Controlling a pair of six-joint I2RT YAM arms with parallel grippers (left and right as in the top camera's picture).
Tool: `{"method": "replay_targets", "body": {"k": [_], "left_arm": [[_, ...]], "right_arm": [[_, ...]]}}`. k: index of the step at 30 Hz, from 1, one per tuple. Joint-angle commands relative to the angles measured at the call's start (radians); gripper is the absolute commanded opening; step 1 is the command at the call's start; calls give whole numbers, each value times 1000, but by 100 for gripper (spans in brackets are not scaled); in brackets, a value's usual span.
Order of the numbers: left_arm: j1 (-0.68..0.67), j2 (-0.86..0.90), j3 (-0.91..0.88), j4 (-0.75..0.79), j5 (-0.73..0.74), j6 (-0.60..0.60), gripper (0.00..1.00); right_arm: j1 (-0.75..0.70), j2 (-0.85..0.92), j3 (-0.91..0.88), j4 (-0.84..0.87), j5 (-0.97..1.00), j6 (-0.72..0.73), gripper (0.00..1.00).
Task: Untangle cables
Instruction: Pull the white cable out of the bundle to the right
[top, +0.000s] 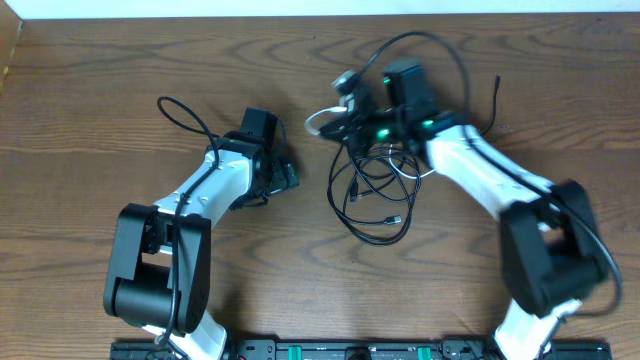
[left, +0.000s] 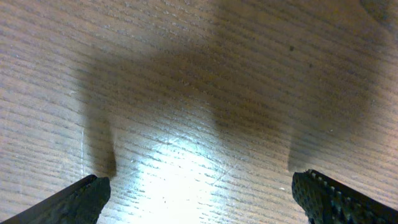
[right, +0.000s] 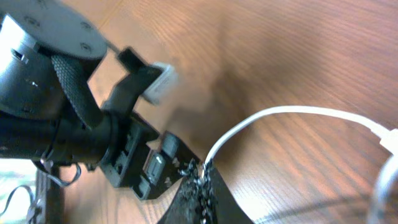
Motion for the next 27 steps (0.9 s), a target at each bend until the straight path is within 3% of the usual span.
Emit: {"method": "replay_targets", "body": {"k": [1,6,12,27], "left_arm": [[-2,4,16,-3,-6,-2,100],[-2,4,16,-3,-6,-2,100],[-2,4,16,-3,-6,-2,100],[-2,4,16,-3,-6,-2,100]], "right_arm": [[-55,-166,9,-124,245,44,1],[-139,-314,9,-393,554,166,1],[-216,-295,3,-627,620,298,1],[-197,-102,-126,-578,650,405,1]]}}
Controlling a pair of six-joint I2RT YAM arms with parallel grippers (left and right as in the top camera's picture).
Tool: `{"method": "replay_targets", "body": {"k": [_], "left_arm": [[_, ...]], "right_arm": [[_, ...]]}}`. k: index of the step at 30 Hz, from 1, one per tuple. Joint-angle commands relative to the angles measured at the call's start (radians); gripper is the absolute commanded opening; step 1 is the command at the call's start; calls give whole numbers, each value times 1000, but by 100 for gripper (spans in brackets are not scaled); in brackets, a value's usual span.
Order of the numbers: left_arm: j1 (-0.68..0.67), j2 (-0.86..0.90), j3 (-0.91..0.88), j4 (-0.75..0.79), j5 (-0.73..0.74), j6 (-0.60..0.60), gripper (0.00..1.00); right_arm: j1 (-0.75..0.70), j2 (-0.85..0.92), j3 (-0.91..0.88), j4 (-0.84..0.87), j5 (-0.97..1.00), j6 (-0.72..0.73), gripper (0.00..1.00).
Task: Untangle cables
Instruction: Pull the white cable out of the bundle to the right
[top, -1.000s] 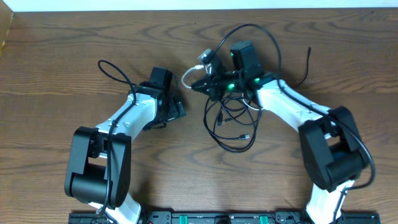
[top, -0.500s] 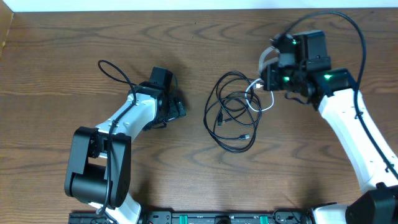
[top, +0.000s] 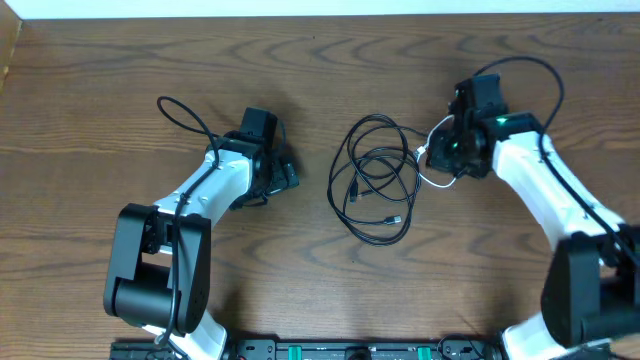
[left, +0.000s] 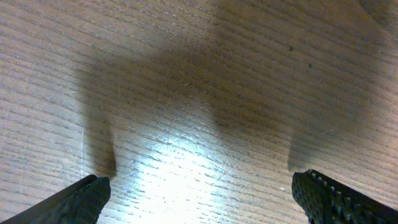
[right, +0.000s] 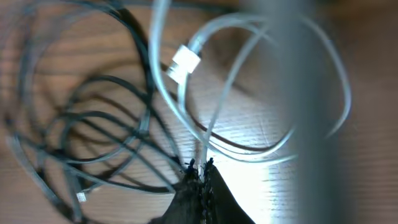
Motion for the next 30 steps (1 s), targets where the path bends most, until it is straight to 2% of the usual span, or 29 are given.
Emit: {"method": "replay_targets", "body": {"k": [1,9,14,20,25,30], "left_arm": [[-2,4,16,-3,-6,-2,100],[-2,4,16,-3,-6,-2,100],[-2,4,16,-3,-6,-2,100],[-2,4,16,-3,-6,-2,100],[-2,4,16,-3,-6,-2,100],[-2,4,16,-3,-6,-2,100]], "right_arm": [[6,58,-24,3,16,33,1],[6,132,-33,-21,24,24,1],[-6,134,-48,-45,209,25,2],[-60,134,-112,53,334,21,2],[-159,134,-129,116,384,22,1],[-333,134,-129,140,544,21,1]]}}
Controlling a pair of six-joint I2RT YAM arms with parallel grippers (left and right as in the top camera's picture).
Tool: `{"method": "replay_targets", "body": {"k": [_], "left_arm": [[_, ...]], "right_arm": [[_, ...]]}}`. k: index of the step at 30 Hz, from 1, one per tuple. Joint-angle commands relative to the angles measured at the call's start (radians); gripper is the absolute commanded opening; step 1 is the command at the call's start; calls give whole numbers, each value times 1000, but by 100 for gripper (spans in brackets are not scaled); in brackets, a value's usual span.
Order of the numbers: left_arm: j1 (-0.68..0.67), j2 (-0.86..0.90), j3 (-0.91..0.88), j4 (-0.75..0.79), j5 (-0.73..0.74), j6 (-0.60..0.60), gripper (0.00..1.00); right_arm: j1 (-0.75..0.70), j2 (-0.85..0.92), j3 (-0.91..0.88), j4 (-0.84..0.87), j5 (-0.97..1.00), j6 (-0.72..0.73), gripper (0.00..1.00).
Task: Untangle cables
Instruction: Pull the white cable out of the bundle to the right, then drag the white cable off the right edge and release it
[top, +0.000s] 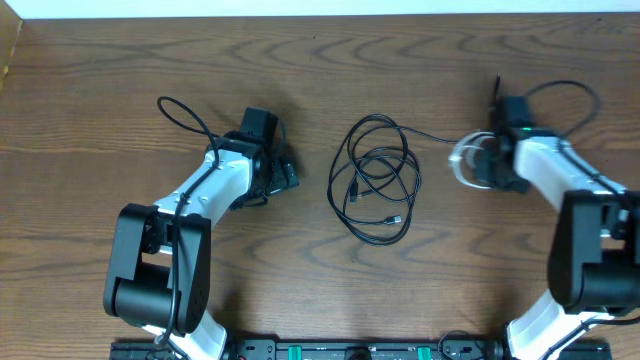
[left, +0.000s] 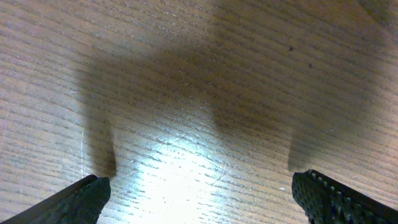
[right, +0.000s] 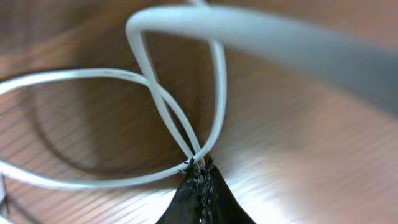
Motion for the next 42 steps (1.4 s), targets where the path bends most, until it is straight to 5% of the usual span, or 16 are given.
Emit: {"method": "replay_targets", "body": {"k": [1,14,16,18,21,28,35,42], "left_arm": [[-2,4,16,-3,-6,-2,100],[-2,4,16,-3,-6,-2,100],[-2,4,16,-3,-6,-2,100],[-2,4,16,-3,-6,-2,100],[-2,4,16,-3,-6,-2,100],[-2,4,16,-3,-6,-2,100],[-2,4,16,-3,-6,-2,100],[-2,4,16,-3,-6,-2,100]], "right_arm": [[-147,12,-13,30,205,3,1],[-616,12,-13,396,214,-185,5],[-636,10,-8,405,191,-231,18],[-644,4,3,404,128,-261,57],[-635,-22,22,399,28,-282,99],[-553,-195,33,409,-12,-266,99],[-415,-427,33,275,-35,-34,99],[-235,-492,32,47,-406,43,99]]}}
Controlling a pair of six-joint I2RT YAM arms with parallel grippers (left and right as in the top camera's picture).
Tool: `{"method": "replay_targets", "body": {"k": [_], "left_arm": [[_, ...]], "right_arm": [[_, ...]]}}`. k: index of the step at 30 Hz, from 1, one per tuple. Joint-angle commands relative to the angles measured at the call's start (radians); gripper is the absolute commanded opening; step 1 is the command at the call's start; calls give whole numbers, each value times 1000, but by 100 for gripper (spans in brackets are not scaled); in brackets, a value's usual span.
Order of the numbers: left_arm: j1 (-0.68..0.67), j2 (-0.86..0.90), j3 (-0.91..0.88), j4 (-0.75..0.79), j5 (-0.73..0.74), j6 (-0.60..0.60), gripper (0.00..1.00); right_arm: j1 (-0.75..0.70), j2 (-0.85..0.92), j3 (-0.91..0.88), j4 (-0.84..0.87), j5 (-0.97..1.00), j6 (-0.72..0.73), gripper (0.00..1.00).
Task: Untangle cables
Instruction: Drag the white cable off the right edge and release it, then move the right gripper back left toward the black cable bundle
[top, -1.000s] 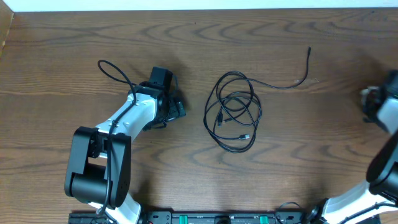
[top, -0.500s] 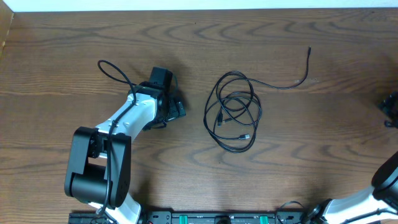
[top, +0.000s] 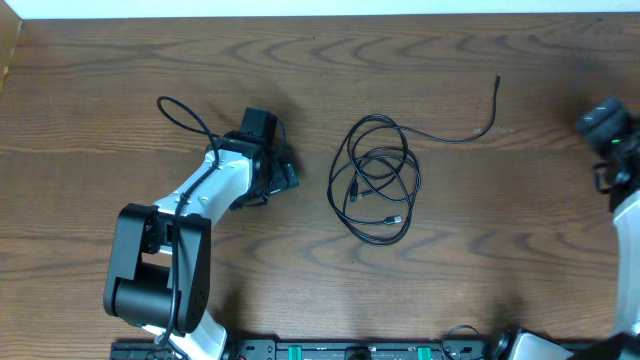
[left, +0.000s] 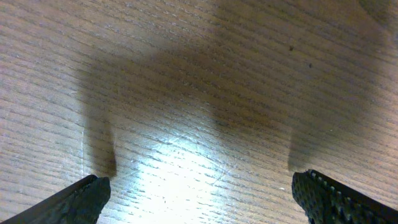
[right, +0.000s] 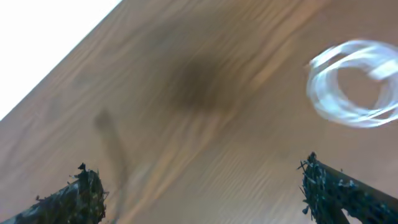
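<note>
A black cable (top: 376, 182) lies coiled at the table's middle, its tail running up right to a free end (top: 497, 80). A white cable (right: 353, 84) shows only in the right wrist view, as a blurred coil against the wood, ahead and to the right of the fingers. My right gripper (right: 202, 186) is open with nothing between its fingers (right: 328, 193); its arm (top: 612, 140) is at the far right edge. My left gripper (left: 199, 193) is open over bare wood, left of the black coil (top: 284, 176).
The left arm's own thin black lead (top: 185, 115) loops over the table at the back left. The wooden table (top: 300, 290) has its pale far edge (right: 50, 37) showing in the right wrist view.
My right gripper was shut on the white cable just right of the black coil. Now it is open at the far right edge and the white cable lies free. The left arm has not moved.
My right gripper was shut on the white cable over the tangle at the back. Then it held the white loop right of the black coil, then farther right and clear of it. Now the white cable is let go and the black coil lies alone.
</note>
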Motion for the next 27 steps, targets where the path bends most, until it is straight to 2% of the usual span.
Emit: {"method": "replay_targets", "body": {"k": [1,4,6,11,16,27], "left_arm": [[-2,4,16,-3,-6,-2,100],[-2,4,16,-3,-6,-2,100],[-2,4,16,-3,-6,-2,100],[-2,4,16,-3,-6,-2,100],[-2,4,16,-3,-6,-2,100],[-2,4,16,-3,-6,-2,100]], "right_arm": [[108,3,7,-76,-301,18,99],[209,16,7,-147,-447,-138,99],[269,25,6,-188,-470,-202,99],[399,32,2,-232,-465,-269,99],[480,34,2,-224,-442,-271,99],[560,54,0,-174,-442,-270,99]]}}
